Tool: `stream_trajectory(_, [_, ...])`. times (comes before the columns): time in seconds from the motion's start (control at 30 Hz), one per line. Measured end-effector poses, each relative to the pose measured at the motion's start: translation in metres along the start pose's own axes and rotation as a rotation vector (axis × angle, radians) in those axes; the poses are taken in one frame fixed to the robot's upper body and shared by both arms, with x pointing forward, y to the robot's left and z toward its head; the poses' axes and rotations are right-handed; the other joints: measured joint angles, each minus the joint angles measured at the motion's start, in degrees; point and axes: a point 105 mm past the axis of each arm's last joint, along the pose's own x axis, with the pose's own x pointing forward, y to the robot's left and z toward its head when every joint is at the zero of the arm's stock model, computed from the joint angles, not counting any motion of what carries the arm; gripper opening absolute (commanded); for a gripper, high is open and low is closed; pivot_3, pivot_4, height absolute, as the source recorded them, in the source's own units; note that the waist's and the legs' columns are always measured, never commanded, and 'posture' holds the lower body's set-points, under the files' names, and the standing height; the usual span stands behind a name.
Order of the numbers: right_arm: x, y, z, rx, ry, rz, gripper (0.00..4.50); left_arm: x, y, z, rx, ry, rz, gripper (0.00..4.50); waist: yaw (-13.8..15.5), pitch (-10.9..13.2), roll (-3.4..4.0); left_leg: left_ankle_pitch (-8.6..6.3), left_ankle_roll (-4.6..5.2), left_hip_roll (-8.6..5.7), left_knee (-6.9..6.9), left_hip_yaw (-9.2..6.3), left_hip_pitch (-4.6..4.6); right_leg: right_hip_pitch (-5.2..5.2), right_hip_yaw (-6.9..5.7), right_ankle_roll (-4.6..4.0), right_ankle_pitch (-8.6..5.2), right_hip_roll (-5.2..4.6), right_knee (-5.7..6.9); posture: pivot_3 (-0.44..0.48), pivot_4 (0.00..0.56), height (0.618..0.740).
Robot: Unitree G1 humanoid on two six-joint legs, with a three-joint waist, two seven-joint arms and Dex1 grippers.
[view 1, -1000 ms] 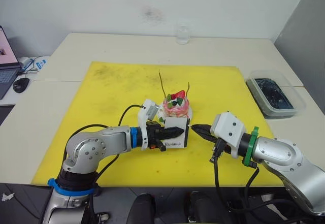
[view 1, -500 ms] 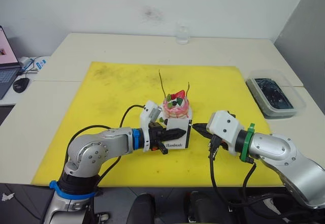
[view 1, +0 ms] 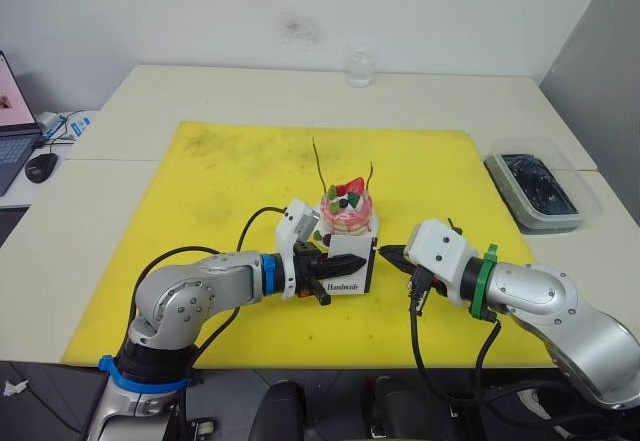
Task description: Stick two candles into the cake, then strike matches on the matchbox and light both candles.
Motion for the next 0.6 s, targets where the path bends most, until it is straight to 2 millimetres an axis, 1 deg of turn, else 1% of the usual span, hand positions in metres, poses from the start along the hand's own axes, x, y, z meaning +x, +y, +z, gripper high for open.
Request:
stream_trajectory(0.23, [0.001,0.003,-0.002,0.006,0.012,0.008,0.02,0.0,-0.002,-0.003,0.027,0.015,-0.007,0.0,0.0,0.0,0.0,0.0,0.0,0.0,0.0,0.0,0.0,0.0,0.0,0.0,0.0,0.0,0.0,0.0,0.15,0.74])
stream_trajectory(0.43, [0.006,0.002,0.0,0.038,-0.008,-0.015,0.02,-0.003,-0.003,-0.005,0.119,0.036,-0.002,0.0,-0.03,0.0,0.0,0.0,0.0,0.01,-0.01,0.0,0.01,0.0,0.0,0.0,0.0,0.01,0.0,0.0,0.15,0.74])
stream_trajectory(0.5, [0.007,-0.016,0.006,0.046,-0.037,-0.131,0.02,-0.003,-0.007,-0.013,0.14,0.066,-0.028,0.0,-0.1,0.01,0.01,0.0,0.0,0.01,-0.01,0.04,0.01,-0.02,0.04,0.0,0.0,0.0,0.01,0.0,0.15,0.74])
stream_trajectory(0.57, [-0.003,-0.04,0.007,0.037,-0.039,-0.251,0.02,-0.005,-0.012,-0.022,0.137,0.083,-0.054,0.0,-0.06,0.01,0.01,0.0,0.0,0.0,0.0,0.05,-0.02,-0.02,0.03,0.0,0.0,-0.03,-0.01,0.0,0.15,0.74])
stream_trajectory(0.6, [-0.009,-0.049,0.006,0.031,-0.035,-0.301,0.02,-0.009,-0.01,-0.025,0.131,0.094,-0.04,0.0,-0.04,0.01,0.01,0.0,0.0,0.0,0.0,0.05,-0.03,-0.02,0.03,0.0,0.0,-0.04,-0.02,0.0,0.15,0.74])
